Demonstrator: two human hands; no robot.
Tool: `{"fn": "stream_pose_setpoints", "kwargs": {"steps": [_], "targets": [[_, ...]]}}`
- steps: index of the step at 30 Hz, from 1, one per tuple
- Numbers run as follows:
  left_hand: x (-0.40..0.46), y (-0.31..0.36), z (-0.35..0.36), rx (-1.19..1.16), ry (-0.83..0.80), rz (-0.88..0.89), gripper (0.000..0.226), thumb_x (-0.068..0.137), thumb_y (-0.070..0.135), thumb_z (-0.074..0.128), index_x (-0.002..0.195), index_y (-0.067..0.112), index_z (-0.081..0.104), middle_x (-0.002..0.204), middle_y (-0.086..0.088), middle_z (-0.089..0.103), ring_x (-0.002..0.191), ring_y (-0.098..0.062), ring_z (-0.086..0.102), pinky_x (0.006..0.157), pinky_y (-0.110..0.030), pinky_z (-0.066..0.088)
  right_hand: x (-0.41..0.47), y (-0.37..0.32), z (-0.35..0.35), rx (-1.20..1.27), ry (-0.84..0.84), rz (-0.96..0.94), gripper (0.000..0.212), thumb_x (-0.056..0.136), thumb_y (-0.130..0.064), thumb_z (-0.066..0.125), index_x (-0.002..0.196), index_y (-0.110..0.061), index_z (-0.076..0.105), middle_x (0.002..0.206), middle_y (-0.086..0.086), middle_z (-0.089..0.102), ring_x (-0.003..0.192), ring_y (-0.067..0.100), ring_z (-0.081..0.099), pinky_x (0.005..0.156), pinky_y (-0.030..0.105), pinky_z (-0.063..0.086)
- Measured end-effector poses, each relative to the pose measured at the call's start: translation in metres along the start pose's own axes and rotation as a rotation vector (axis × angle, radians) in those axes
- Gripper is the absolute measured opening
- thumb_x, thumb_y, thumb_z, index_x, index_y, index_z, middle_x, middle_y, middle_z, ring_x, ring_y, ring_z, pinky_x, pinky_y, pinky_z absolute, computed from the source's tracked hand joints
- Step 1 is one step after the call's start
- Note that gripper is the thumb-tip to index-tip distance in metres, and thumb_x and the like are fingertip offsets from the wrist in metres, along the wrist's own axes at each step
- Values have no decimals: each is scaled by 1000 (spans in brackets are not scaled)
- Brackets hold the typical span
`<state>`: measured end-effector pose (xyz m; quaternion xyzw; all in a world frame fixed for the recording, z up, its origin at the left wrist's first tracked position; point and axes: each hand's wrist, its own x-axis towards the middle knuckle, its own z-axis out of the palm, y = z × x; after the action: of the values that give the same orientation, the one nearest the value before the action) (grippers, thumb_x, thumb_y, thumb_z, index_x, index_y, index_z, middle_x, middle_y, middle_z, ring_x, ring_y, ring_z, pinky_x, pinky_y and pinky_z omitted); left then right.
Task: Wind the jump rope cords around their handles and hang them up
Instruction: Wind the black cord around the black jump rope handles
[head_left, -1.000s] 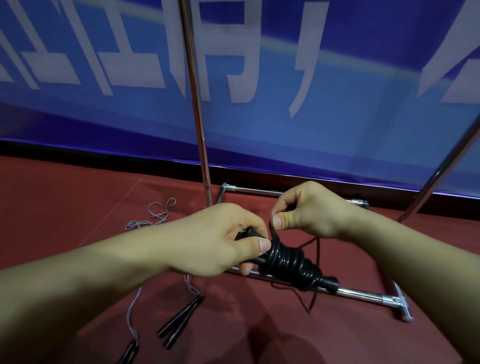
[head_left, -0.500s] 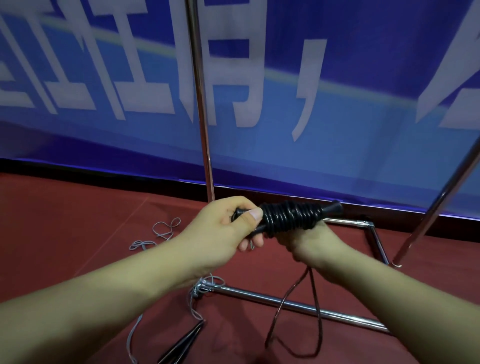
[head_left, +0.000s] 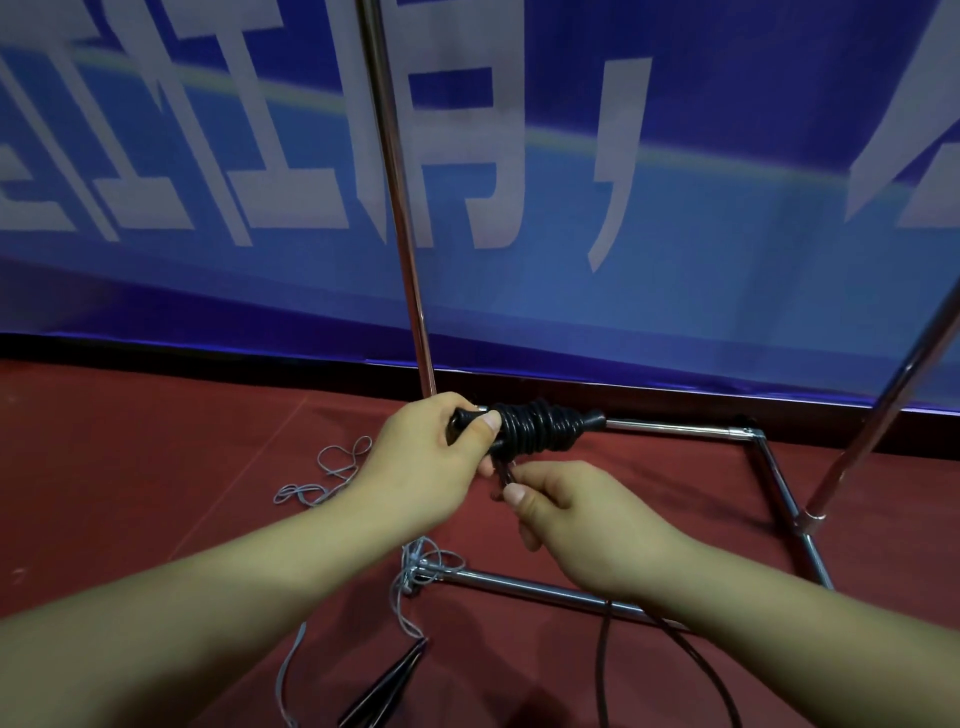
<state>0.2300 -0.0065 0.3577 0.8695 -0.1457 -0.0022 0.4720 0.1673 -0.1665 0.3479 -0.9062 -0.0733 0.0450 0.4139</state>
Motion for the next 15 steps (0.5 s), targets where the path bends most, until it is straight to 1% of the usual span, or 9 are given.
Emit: {"fn": "stream_pose_setpoints", "kwargs": {"steps": [2,3,5,7,9,10,12,13,15], "targets": [[1,-1,1,19,12,-1,21,98,35,59,82,24,64,65,8,71,63,-9,62,69,-34,49,-3,-5,-1,-9,-22,2,38,104,-24,46,67,-30,48,61,-7,54,50,-5,49,54,10,36],[1,-1,2,25,21,-3,22,98,36,59,81,24,64,64,8,71,61,-7,61,67,-31,47,-4,-7,-1,-12,-30,-4,37,104,-25,46,68,-31,48,62,-5,55,50,-4,49,53,11,36],[1,-1,3,34,38,-3,25,98,37,60,79,21,64,63,7,70,58,-5,58,64,-28,43,-5,-8,0,-5,-46,-19,31,104,-27,46,73,-31,52,74,2,65,54,0,47,54,14,36],[2,-1,4,48,50,6,26,97,37,61,77,21,63,61,6,69,56,-5,57,62,-28,43,-5,-8,1,14,-58,-26,22,103,-28,47,84,-29,57,87,5,70,60,2,49,60,17,39],[3,-1,4,88,59,29,25,96,37,61,76,22,62,61,6,69,56,-6,58,61,-29,44,-6,-8,1,11,-52,-34,16,102,-28,49,94,-24,62,89,3,71,66,4,54,65,19,42],[4,-2,4,132,61,44,25,95,38,61,76,23,61,61,5,69,57,-8,60,61,-32,46,-6,-7,0,-3,-44,-40,16,102,-27,51,94,-20,63,87,4,70,67,5,54,66,20,42],[6,-5,1,228,66,79,25,94,43,60,78,24,60,64,2,68,63,-15,63,64,-41,52,-5,-6,-2,-36,-22,-44,23,101,-29,52,87,-14,62,83,7,69,62,8,51,61,21,40],[7,-5,0,264,63,93,25,94,44,59,80,24,60,66,1,68,65,-17,64,66,-44,53,-5,-6,-4,-45,-12,-37,27,101,-31,53,84,-12,61,81,8,69,61,11,52,61,23,41],[7,-6,-1,303,52,105,24,94,45,59,81,25,60,66,1,67,66,-19,64,66,-45,53,-4,-4,-7,-50,1,-22,31,100,-34,54,81,-10,61,78,11,68,62,17,54,63,29,43]]}}
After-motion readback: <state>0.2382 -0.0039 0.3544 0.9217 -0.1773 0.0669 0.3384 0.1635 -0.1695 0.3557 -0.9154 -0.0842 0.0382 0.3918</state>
